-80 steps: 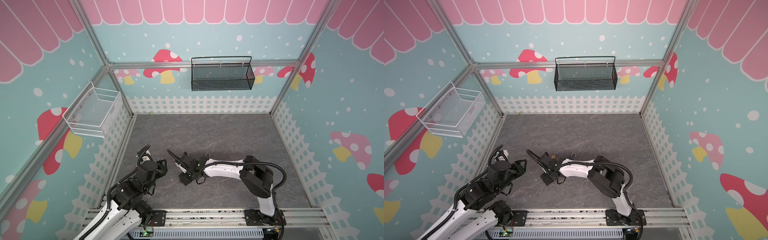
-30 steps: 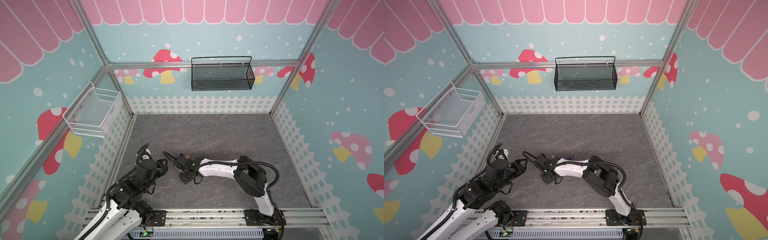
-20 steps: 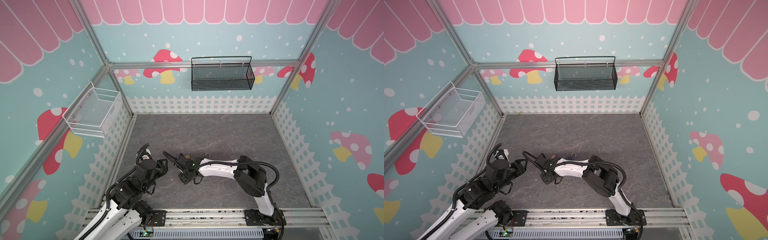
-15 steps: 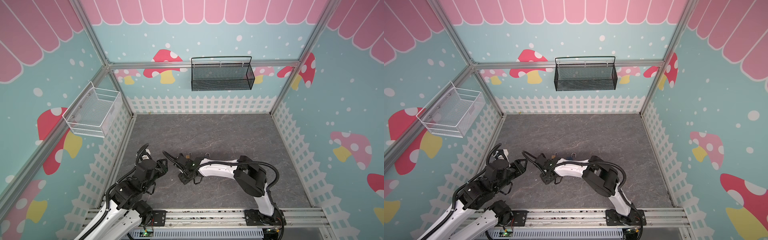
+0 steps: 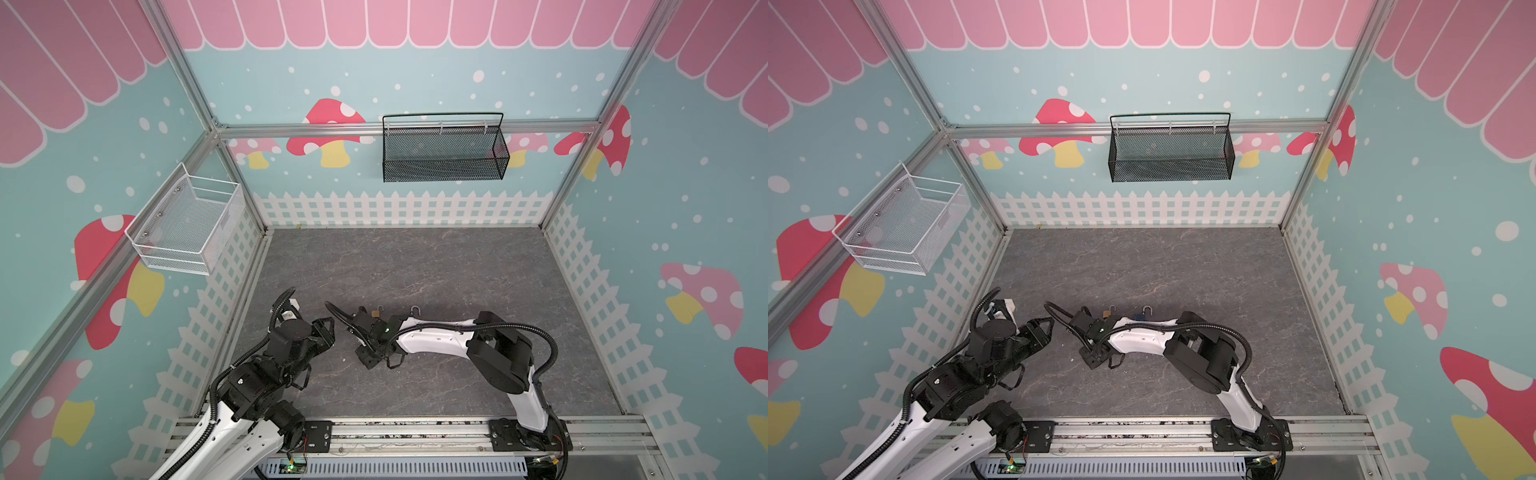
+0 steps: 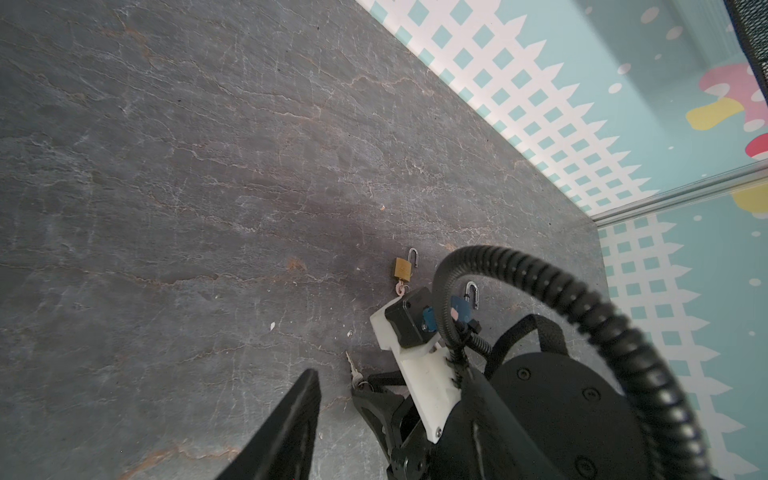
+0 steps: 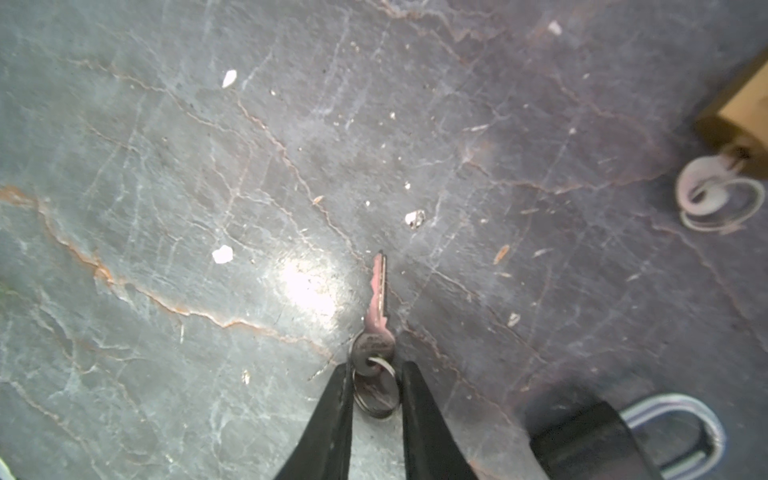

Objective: Unlock with the key
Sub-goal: 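Close the right gripper on the silver key and lift it, then carry the silver key toward the left gripper while the left gripper approaches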

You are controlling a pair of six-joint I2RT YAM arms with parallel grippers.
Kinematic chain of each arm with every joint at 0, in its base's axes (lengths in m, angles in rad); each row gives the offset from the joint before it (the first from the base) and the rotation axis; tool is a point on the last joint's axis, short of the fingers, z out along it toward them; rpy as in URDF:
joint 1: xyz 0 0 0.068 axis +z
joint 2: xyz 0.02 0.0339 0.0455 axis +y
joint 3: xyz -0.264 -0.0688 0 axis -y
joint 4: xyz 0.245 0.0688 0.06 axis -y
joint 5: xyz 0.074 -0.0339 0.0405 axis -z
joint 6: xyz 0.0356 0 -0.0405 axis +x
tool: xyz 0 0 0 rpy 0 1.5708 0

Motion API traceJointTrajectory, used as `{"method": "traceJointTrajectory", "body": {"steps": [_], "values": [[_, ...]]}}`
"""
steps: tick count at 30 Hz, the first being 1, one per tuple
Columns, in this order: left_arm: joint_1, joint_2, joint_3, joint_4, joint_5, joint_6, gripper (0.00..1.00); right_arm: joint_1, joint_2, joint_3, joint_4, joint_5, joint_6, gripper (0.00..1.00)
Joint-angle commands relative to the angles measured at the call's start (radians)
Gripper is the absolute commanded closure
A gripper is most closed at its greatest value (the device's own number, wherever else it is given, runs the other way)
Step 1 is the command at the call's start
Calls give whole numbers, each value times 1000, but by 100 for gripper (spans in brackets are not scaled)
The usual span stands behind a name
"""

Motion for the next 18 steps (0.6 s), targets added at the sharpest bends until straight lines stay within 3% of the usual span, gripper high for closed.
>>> {"method": "traceJointTrajectory", "body": {"steps": [1, 11, 18], "values": [[5, -11, 1, -5, 1, -21, 46, -4, 1, -22, -9, 52, -18, 83], [6, -26, 0, -6, 6, -39, 46, -4, -45, -63, 44, 89, -53, 92], [6, -26, 4, 2, 16, -48, 45, -10, -93, -106, 108, 51, -67, 96]]}}
